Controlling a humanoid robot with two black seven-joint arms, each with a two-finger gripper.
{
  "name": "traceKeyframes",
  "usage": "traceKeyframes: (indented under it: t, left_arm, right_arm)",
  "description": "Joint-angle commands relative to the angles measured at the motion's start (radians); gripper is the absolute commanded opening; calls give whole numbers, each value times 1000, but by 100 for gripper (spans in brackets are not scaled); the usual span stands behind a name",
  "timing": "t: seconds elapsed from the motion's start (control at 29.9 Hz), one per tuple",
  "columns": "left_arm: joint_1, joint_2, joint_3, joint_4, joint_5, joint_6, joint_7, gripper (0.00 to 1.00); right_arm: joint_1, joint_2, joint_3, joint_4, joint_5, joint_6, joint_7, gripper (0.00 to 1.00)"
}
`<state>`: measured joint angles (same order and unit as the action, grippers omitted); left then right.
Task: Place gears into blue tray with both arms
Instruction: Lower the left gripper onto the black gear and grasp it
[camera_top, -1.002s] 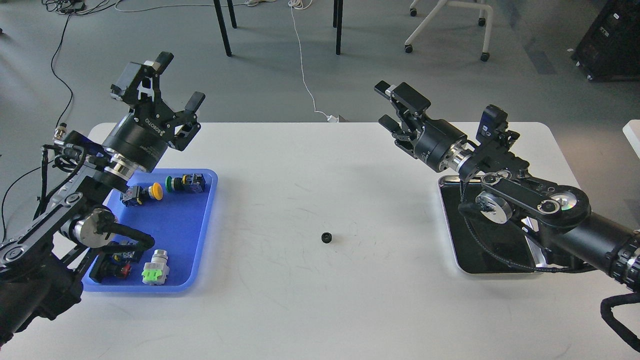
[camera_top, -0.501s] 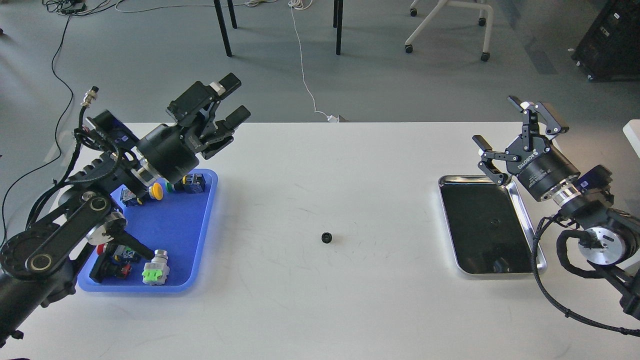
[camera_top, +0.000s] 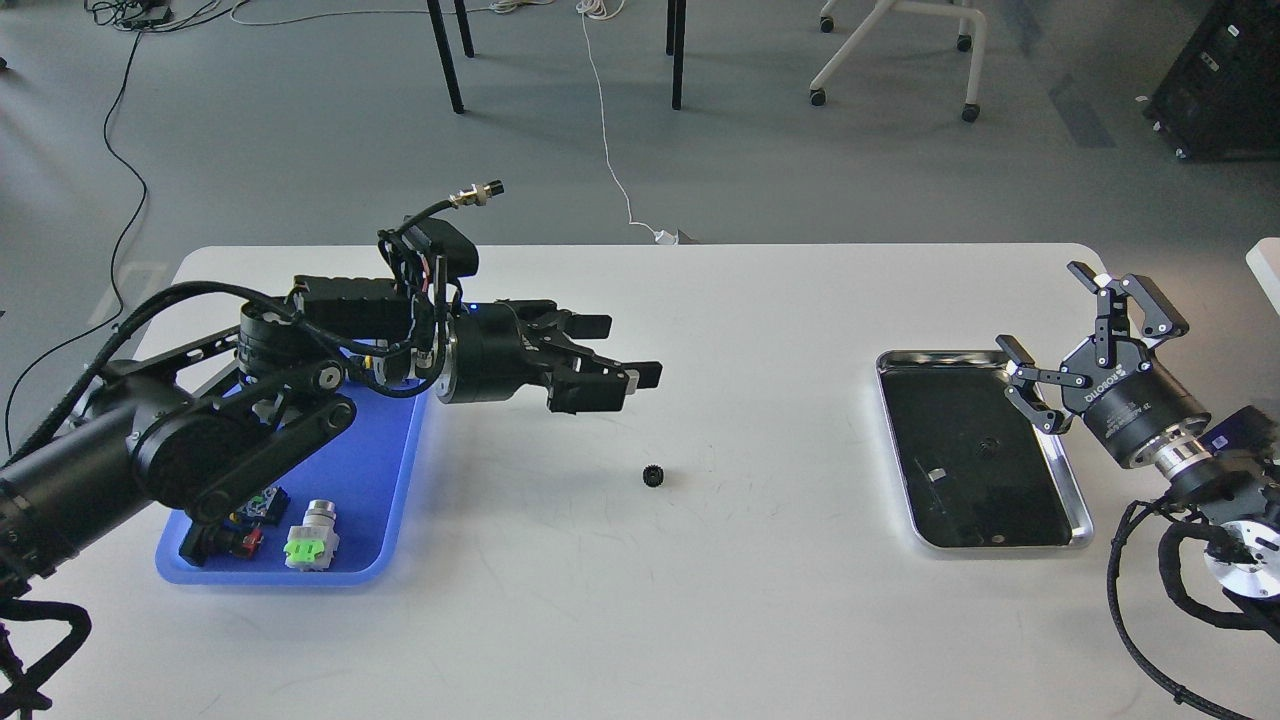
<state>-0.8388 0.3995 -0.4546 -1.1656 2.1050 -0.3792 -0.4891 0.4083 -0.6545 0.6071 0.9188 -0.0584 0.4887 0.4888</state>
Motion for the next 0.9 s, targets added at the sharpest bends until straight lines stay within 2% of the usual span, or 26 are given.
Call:
traceKeyframes:
  t: [0.0,0.17,0.37,0.67,0.87]
  left_arm:
    - [-26,-47,86,58,77,23,0,98]
    - [-37,-111,137,112,77,23,0,97]
    - [-42,-125,223,136,77,25,0,96]
    - [-51,-198,237,205,77,25,0,90]
    - [-69,-226,300,228,77,33,0,86]
  right_arm:
    - [-3,1,0,0,0,0,0,99]
    - [-5,0,0,0,0,0,0,99]
    - [-11,0,0,0,0,0,0,99]
    - [-17,0,0,0,0,0,0,99]
    - [-17,-10,0,-2,0,0,0,99]
